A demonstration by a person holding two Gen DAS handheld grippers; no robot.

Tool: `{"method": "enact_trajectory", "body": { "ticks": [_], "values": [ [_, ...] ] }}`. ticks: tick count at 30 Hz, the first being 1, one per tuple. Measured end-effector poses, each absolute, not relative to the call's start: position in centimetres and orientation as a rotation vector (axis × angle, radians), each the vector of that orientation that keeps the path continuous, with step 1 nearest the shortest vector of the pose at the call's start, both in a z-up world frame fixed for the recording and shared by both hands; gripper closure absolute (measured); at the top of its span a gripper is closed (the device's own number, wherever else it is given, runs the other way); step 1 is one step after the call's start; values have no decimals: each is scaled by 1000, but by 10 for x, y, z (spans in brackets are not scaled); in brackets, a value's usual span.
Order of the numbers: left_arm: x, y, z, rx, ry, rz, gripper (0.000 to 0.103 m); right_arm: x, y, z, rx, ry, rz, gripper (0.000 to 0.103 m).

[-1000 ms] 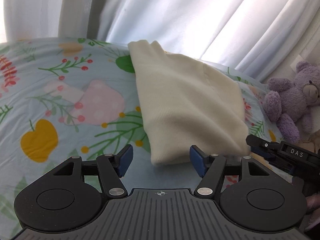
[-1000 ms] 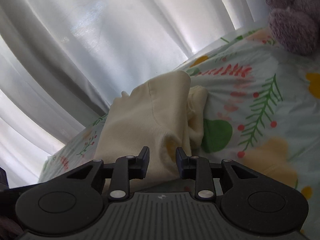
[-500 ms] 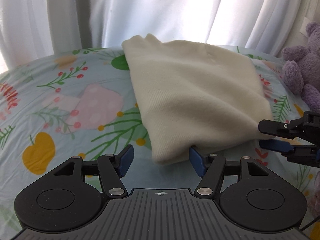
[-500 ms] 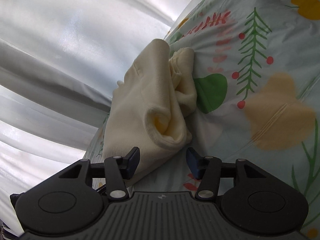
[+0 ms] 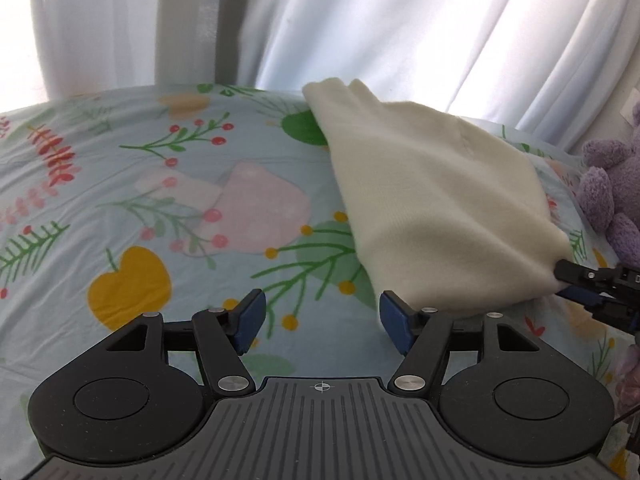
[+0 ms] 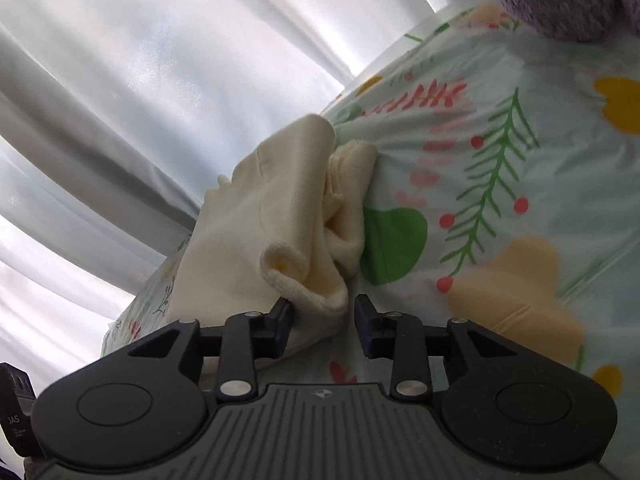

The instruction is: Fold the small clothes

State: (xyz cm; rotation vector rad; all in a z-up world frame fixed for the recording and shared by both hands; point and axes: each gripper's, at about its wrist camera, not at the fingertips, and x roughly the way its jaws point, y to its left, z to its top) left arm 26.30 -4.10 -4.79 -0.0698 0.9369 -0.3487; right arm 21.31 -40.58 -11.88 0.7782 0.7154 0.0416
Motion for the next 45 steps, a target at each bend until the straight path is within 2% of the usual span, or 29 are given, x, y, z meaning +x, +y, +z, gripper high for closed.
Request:
{"method": "enact_trajectory", "body": {
  "ticks": [1, 2, 3, 6, 11, 16, 18, 23, 24, 25, 27, 28, 30, 32, 37, 41, 43, 45],
  "values": [
    [267, -33, -45, -107, 930, -355, 34, 213, -412, -115, 770, 699, 39, 54],
    [273, -26, -44, -155, 931, -363, 32, 213, -419, -113, 775, 683, 47, 43],
    [280, -21, -42, -204, 938, -371, 31, 215, -424, -111, 784, 676, 59, 38],
    [305, -17, -45, -346, 942, -467, 25, 230, -439, -114, 825, 667, 114, 31],
    [343, -39, -64, -454, 999, -560, 25, 255, -464, -128, 957, 680, 122, 30],
    [369, -48, -89, -597, 1059, -602, 25, 290, -461, -140, 954, 761, 201, 30],
    [375, -48, -98, -672, 1079, -609, 25, 298, -459, -144, 975, 768, 259, 26],
    [387, -60, -106, -701, 1088, -612, 27, 317, -447, -146, 956, 763, 281, 27],
    [388, -61, -106, -699, 1086, -607, 32, 320, -443, -144, 934, 766, 283, 30],
    [389, -63, -106, -690, 1087, -595, 37, 322, -438, -142, 905, 770, 282, 34],
    [388, -64, -106, -670, 1084, -580, 55, 326, -428, -137, 826, 780, 262, 52],
    [387, -63, -105, -674, 1073, -587, 58, 327, -425, -135, 809, 776, 259, 55],
    [382, -60, -96, -664, 1045, -584, 61, 328, -417, -127, 779, 760, 262, 67],
    [373, -53, -79, -657, 1009, -596, 61, 327, -407, -116, 756, 739, 305, 72],
    [331, -31, -36, -545, 924, -556, 61, 321, -369, -97, 728, 728, 447, 72],
    [299, -8, -34, -428, 927, -431, 59, 316, -329, -102, 677, 767, 537, 72],
    [290, -1, -42, -378, 957, -354, 56, 313, -315, -106, 649, 801, 530, 63],
    [280, 11, -47, -360, 970, -300, 57, 303, -308, -102, 594, 792, 463, 50]
  ]
}}
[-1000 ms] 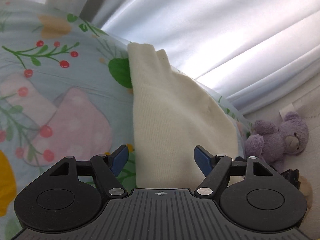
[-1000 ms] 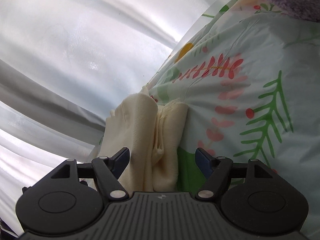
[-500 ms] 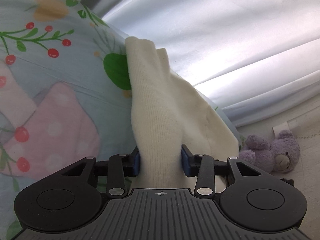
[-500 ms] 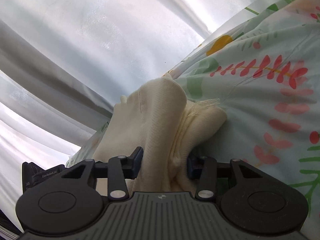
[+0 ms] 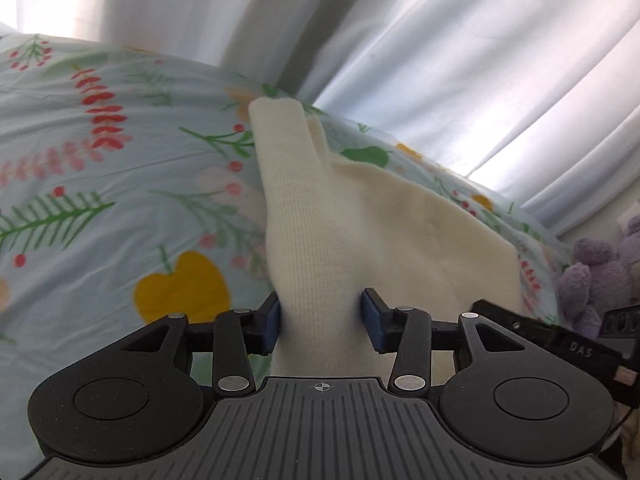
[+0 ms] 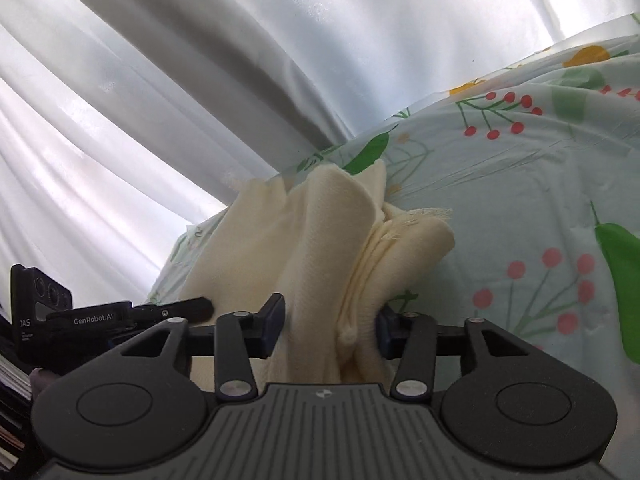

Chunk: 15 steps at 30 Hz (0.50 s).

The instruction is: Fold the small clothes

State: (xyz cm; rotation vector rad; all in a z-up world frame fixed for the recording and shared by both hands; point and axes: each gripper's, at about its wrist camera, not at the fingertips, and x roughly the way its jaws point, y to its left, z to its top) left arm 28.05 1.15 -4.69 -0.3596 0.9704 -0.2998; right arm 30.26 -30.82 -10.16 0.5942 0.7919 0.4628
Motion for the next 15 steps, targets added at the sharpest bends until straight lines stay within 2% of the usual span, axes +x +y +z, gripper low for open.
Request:
{"method": "enact_trajectory", "body": {
  "ticks": [4, 6, 8, 13, 15],
  "values": [
    [267, 29, -34, -373, 880, -230, 56, 278, -317, -71, 469, 681, 262, 50],
    [271, 31, -27, -384, 836, -192, 48, 270, -313, -48, 366, 580, 198, 49],
    [279, 27, -30, -406, 836, -160, 46, 275, -295, -33, 286, 537, 200, 49],
    [300, 13, -45, -489, 867, -103, 45, 308, -222, -35, 71, 557, 269, 52],
    [307, 8, -50, -486, 852, -77, 42, 319, -208, -43, 29, 542, 247, 52]
  ]
}}
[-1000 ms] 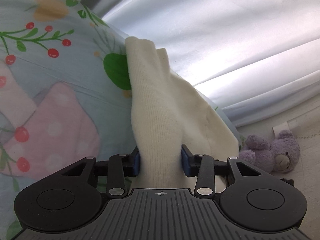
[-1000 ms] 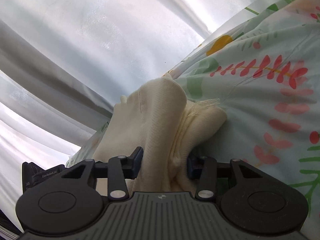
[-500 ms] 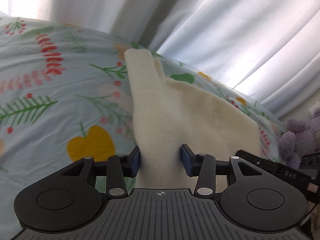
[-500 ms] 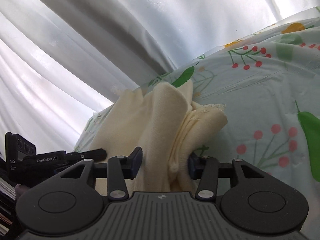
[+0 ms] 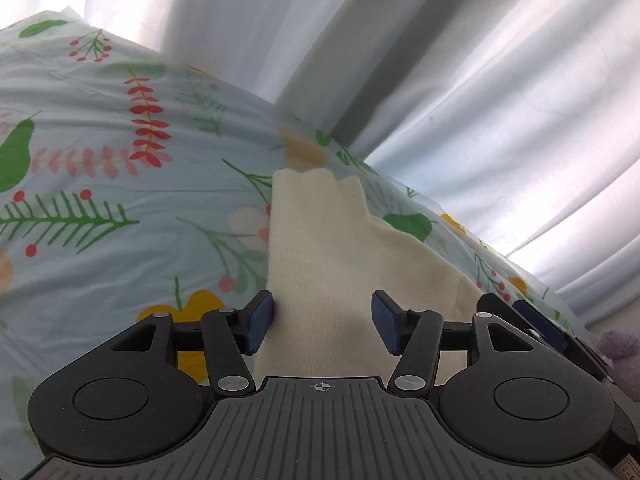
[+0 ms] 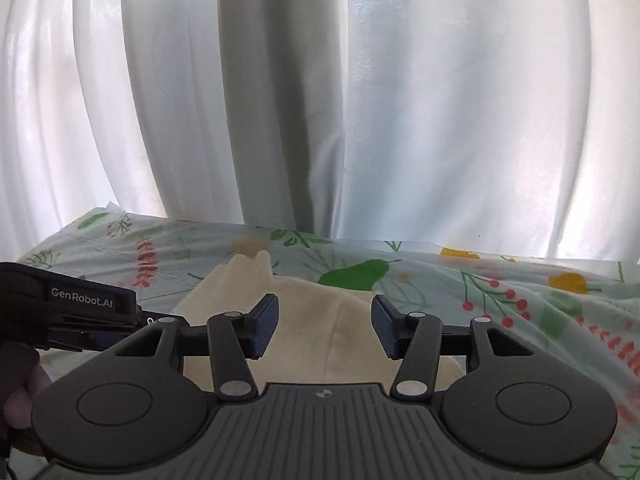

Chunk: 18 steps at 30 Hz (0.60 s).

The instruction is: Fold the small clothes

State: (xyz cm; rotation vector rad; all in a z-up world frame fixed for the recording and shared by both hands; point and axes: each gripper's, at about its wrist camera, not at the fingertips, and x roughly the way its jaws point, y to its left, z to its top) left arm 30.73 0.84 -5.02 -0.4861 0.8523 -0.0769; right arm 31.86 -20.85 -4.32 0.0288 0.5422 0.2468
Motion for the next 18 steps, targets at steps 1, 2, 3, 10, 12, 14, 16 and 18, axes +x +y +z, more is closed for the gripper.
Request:
{"method": "enact_trajectory", "body": {
  "ticks": [1, 2, 3, 10, 12, 14, 16, 18],
  "values": [
    [311, 6, -53, -477, 849, -63, 42, 327, -207, -50, 28, 553, 230, 52],
    [314, 4, -55, -460, 842, -61, 39, 333, -207, -57, 24, 567, 212, 52],
    [318, 1, -59, -431, 842, -62, 39, 336, -207, -64, 2, 599, 183, 52],
    [322, -17, -79, -329, 855, -78, 31, 332, -228, -102, 9, 600, 182, 50],
    [321, -20, -80, -313, 842, -74, 30, 335, -227, -106, 0, 595, 183, 48],
    [318, -20, -81, -305, 831, -75, 30, 337, -227, -106, 2, 598, 179, 46],
    [314, -17, -77, -323, 848, -64, 29, 337, -231, -105, 41, 609, 175, 44],
    [303, -13, -69, -332, 855, -69, 29, 335, -233, -101, 81, 629, 144, 41]
  ]
}}
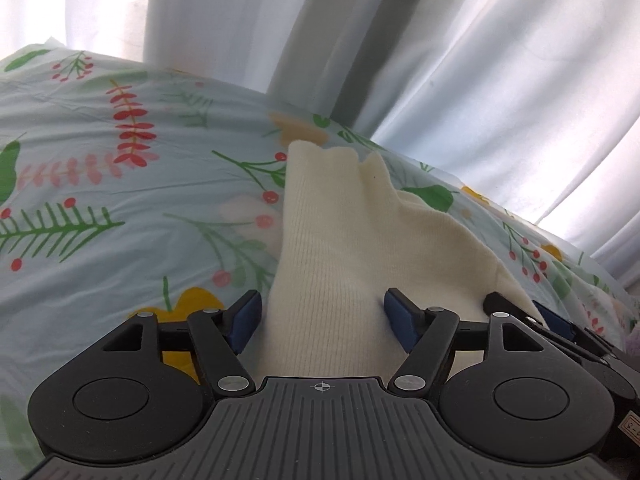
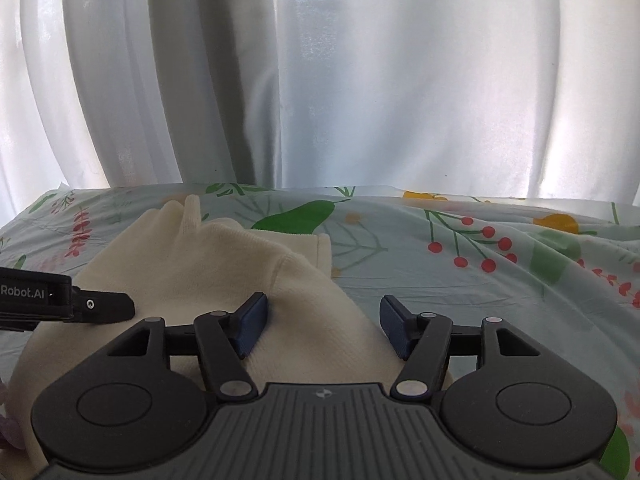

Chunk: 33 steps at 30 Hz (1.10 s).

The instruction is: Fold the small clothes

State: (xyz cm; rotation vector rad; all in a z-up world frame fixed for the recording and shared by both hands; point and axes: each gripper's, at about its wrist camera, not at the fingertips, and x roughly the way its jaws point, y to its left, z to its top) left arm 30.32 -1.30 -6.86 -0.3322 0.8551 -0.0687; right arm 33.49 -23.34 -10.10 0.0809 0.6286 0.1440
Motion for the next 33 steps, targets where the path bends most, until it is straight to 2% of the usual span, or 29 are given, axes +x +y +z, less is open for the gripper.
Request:
{"method": "enact_trajectory", "body": {
  "ticks": [5, 6, 9, 13, 15, 23, 27, 31, 33],
  "values": [
    [248, 2, -41, -391, 872, -178, 25, 267, -238, -68, 70, 605, 151, 42],
    [237, 5, -40, -420, 873, -206, 22, 252, -240, -64, 81, 603, 173, 42],
    [215, 4, -46, -416, 907, -209, 21, 209, -243, -66, 126, 650, 229, 42],
    [210, 4, -63, -327, 1040, -25, 26, 193, -243, -94, 120, 813, 131, 45],
    [199, 8, -60, -336, 1025, -17, 25, 189, -252, -91, 183, 839, 116, 45],
    [179, 0, -44, -259, 991, 16, 24, 176, -243, -69, 79, 808, 130, 45],
    [177, -1, -46, -229, 1014, -30, 24, 173, -251, -67, 232, 833, 178, 45],
    [172, -4, -55, -173, 1041, -82, 24, 174, -282, -80, 659, 896, 265, 45],
    [173, -7, -63, -149, 1058, -89, 24, 174, -292, -88, 821, 898, 305, 52]
  ]
}}
